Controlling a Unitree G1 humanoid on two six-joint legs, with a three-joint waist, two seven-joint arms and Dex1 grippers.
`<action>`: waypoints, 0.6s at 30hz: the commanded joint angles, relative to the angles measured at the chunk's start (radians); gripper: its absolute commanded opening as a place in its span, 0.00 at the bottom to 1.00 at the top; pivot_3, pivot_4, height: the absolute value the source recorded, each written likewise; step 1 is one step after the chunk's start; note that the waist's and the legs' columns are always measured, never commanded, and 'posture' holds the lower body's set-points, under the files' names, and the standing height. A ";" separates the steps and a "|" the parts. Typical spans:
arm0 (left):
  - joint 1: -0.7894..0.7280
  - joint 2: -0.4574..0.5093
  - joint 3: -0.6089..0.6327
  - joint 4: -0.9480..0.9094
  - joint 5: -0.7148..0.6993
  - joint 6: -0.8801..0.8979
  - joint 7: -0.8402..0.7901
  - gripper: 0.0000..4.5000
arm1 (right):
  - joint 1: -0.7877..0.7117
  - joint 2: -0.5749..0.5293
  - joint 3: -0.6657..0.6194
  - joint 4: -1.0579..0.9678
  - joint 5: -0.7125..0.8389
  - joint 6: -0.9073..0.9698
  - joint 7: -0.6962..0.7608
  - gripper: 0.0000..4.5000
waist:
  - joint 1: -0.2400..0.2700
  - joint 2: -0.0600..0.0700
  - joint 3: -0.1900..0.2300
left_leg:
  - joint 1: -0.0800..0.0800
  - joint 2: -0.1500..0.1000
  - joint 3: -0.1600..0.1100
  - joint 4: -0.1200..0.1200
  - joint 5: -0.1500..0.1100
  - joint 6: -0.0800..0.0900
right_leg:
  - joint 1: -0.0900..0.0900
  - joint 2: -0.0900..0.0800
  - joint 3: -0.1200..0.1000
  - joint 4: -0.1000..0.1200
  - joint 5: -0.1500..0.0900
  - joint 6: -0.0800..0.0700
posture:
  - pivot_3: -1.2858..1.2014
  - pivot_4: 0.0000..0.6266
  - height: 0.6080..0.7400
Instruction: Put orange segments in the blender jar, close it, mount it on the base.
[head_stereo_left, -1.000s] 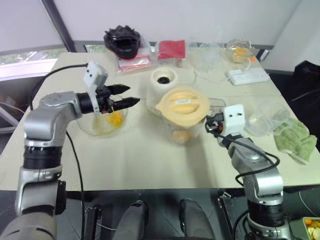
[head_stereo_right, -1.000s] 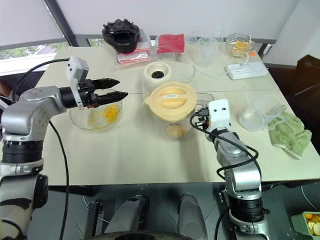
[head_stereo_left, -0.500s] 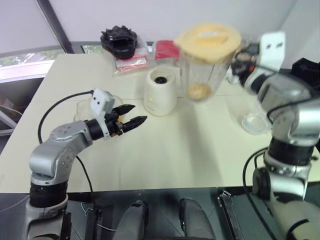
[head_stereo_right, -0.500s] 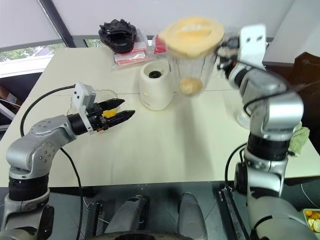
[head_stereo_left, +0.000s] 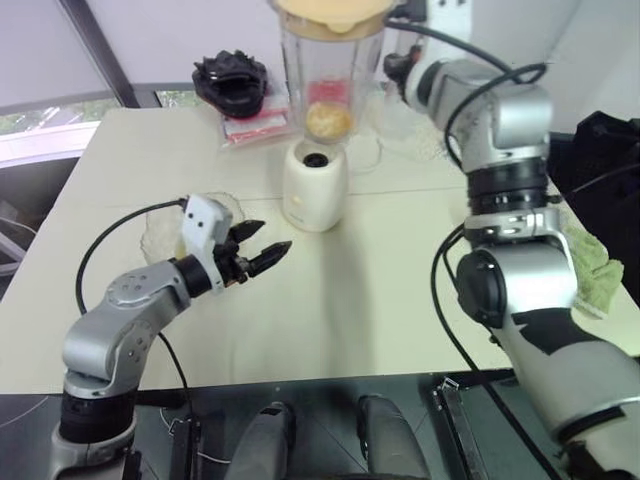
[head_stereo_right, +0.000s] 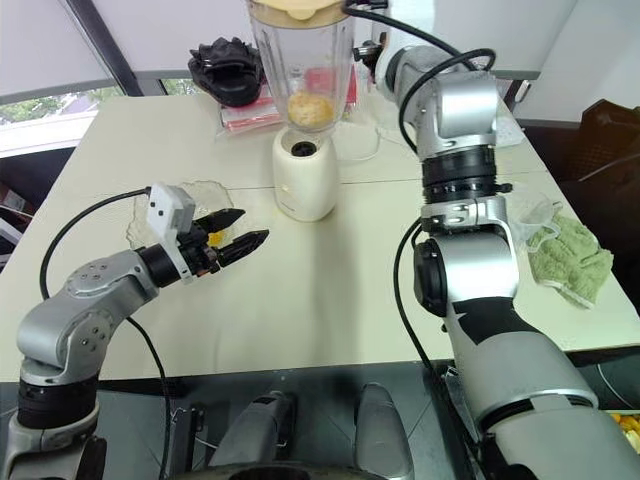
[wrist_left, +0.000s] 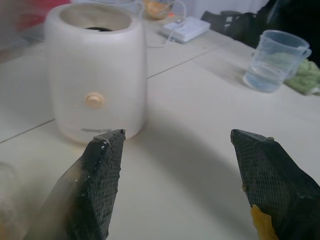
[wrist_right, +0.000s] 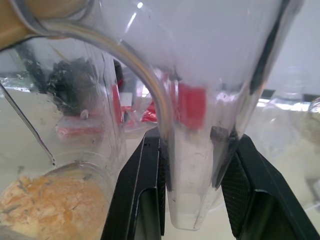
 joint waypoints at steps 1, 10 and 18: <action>0.015 0.019 0.033 -0.066 -0.007 -0.025 0.020 0.78 | -0.091 0.018 -0.024 0.043 0.002 -0.113 -0.024 0.20 | 0.000 0.000 0.000 | 0.000 0.000 0.000 0.000 0.000 0.000 | 0.000 0.000 0.000 0.000 0.000 0.000 | 0.52 0.24 1.00; 0.033 0.037 0.039 -0.093 -0.019 -0.019 0.051 0.78 | -0.073 0.032 -0.007 0.101 -0.012 -0.151 -0.036 0.20 | -0.001 0.000 0.000 | 0.000 0.000 0.000 0.000 0.000 0.000 | 0.000 0.000 0.000 0.000 0.000 0.000 | 0.52 0.24 1.00; 0.013 0.062 0.032 -0.082 -0.028 -0.012 0.052 0.78 | 0.038 0.051 0.000 -0.150 0.005 0.028 -0.056 0.20 | -0.001 0.000 0.000 | 0.000 0.000 0.000 -0.001 0.000 0.000 | 0.000 0.000 0.000 0.000 0.000 0.000 | 0.52 0.24 1.00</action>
